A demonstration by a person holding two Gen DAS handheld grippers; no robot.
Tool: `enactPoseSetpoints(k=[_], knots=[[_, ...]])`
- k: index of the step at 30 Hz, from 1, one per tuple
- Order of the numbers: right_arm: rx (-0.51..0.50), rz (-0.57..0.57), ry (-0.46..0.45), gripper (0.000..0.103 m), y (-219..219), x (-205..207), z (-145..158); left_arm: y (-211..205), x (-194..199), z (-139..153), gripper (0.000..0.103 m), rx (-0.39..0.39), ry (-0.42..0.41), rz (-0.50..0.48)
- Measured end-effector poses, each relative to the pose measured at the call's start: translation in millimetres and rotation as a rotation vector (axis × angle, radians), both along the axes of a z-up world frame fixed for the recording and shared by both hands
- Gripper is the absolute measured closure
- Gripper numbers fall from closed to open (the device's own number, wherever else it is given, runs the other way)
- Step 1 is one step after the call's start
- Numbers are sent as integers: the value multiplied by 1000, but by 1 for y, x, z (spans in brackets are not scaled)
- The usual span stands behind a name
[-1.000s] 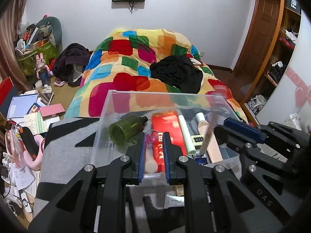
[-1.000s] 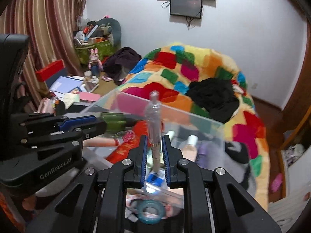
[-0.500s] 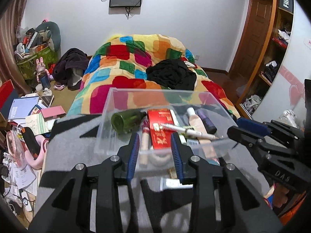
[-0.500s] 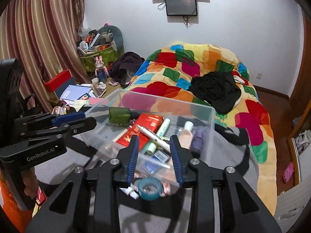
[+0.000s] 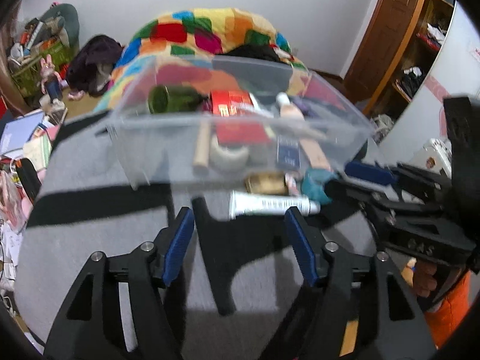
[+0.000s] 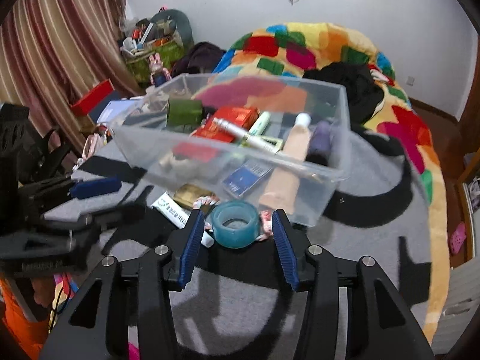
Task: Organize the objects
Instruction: 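Grasp the blue tape roll with the right gripper while the left moves over the toothpaste tube, then grasp the white toothpaste tube with the left gripper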
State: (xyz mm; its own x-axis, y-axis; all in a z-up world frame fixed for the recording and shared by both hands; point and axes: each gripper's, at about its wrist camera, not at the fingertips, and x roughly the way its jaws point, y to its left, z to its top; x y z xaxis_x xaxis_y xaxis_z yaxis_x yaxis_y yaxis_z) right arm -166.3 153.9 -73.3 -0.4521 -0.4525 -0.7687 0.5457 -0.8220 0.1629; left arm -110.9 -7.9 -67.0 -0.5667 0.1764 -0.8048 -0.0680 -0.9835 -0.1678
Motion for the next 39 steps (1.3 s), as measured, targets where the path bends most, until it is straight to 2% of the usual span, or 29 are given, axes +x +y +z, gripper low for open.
enactPoseSetpoints(k=[6, 7, 11, 14, 20, 23, 30, 33, 36, 39], knots=[[14, 2, 3, 60, -3, -2, -9, 4, 2, -7, 34, -15, -24, -20], [13, 4, 7, 68, -3, -1, -8, 4, 1, -6, 34, -15, -21, -20], [2, -1, 10, 68, 2, 3, -7, 6, -13, 3, 34, 3, -16, -39], [-13, -12, 10, 68, 10, 6, -4, 13, -26, 6, 33, 2, -9, -76], [-8, -29, 38, 68, 32, 21, 2, 41, -47, -9, 33, -11, -71, -185], [6, -33, 42, 68, 42, 28, 1, 49, -41, -10, 33, -32, -57, -208], [20, -32, 25, 68, 54, 35, -7, 53, -7, -4, 33, 15, -100, -295], [19, -38, 23, 68, 57, 35, -7, 53, -3, 4, 34, -57, -62, -267], [12, -41, 21, 68, 58, 36, -7, 47, -13, 14, 33, -85, -27, -247], [13, -40, 15, 68, 58, 36, -9, 51, -30, 10, 33, -118, -37, -274]])
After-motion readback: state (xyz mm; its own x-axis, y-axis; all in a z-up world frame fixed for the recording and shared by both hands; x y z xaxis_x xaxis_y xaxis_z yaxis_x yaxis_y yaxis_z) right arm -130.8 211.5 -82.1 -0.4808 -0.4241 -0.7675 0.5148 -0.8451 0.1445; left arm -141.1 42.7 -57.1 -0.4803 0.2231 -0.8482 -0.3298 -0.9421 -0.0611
